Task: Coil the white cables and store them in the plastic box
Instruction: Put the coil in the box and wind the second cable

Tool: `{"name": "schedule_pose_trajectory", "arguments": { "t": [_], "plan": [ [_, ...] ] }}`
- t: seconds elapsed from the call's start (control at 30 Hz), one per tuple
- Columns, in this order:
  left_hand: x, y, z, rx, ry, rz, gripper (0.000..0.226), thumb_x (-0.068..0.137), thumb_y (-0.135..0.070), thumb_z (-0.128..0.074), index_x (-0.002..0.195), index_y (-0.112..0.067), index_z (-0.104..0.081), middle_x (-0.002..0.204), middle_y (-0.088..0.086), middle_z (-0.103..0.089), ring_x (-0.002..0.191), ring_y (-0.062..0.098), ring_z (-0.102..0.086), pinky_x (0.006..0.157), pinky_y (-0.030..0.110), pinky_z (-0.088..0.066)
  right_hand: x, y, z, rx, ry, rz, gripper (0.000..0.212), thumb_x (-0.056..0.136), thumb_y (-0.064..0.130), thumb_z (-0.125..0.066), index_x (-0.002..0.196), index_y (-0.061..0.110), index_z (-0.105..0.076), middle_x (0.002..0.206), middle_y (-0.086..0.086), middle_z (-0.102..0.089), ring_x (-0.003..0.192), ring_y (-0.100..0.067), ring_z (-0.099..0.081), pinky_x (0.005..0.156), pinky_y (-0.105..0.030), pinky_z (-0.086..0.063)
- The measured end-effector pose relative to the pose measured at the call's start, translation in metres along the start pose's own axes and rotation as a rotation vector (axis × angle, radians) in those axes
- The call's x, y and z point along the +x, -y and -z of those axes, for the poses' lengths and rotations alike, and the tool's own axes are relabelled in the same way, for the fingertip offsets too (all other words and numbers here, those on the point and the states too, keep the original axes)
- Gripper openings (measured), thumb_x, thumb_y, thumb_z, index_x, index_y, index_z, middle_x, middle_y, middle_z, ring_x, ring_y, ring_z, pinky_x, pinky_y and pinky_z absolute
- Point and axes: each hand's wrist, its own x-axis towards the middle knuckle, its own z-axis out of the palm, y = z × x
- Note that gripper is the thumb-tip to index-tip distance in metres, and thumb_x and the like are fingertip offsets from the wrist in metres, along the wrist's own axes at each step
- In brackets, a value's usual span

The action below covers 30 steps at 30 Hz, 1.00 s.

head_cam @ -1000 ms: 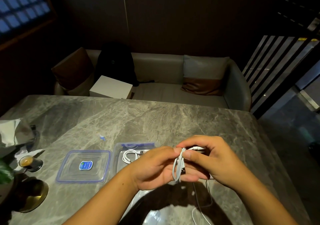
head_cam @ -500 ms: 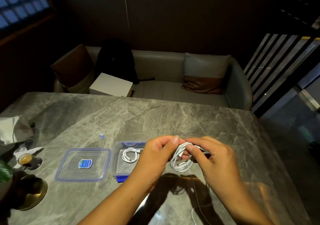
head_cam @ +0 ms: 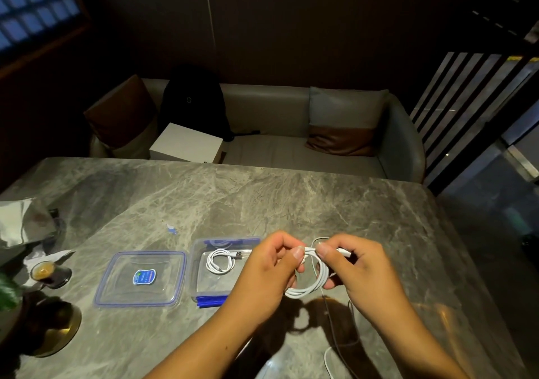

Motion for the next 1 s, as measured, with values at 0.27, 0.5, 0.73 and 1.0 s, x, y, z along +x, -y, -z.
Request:
{"name": "schedule_pose_trajectory", "arguments": {
  "t": [0.27,0.5,0.73,1.0],
  "plan": [
    [-0.002,0.000,0.003,-0.040,0.036,-0.014,0.013,0.091,-0.023,-0.058,0.082,-0.014,-0.056,0.070,0.009,-0.057,0.054,0.018,-0.045,0.054,0.025,-0.039,0.004,-0.003,-0.002,0.282,-0.022,-0.181,0.018,0.087,0.009,-0.069,0.095,0.009,-0.054,0.057,-0.015,-0.064,0.039,-0.019,-0.054,0.041,-0.025,-0.045],
    [-0.004,0.002,0.000,0.024,-0.038,-0.045,0.016,0.092,-0.024,-0.057,0.085,-0.010,-0.054,0.070,0.007,-0.057,0.056,0.017,-0.046,0.055,0.025,-0.039,-0.003,-0.001,-0.014,-0.261,-0.345,0.039,0.044,0.075,0.027,-0.082,0.106,0.035,-0.052,0.103,0.011,-0.054,0.076,-0.010,-0.057,0.068,-0.020,-0.047],
    [-0.004,0.002,0.001,0.056,-0.072,-0.066,0.013,0.091,-0.025,-0.057,0.081,-0.017,-0.056,0.070,0.005,-0.059,0.059,0.018,-0.049,0.058,0.027,-0.042,0.000,-0.003,-0.015,-0.384,-0.204,0.161,0.011,0.090,0.027,-0.069,0.099,0.029,-0.075,0.097,0.016,-0.068,0.091,-0.002,-0.065,0.074,-0.010,-0.048],
    [0.003,0.002,0.004,0.169,-0.167,-0.093,0.014,0.096,-0.020,-0.056,0.084,-0.013,-0.057,0.070,-0.002,-0.061,0.063,0.006,-0.054,0.063,0.024,-0.042,-0.003,-0.008,-0.015,0.106,0.233,-0.106,0.020,0.083,0.002,-0.074,0.100,0.012,-0.075,0.081,0.006,-0.076,0.071,0.000,-0.066,0.068,-0.011,-0.048]
  ]
}}
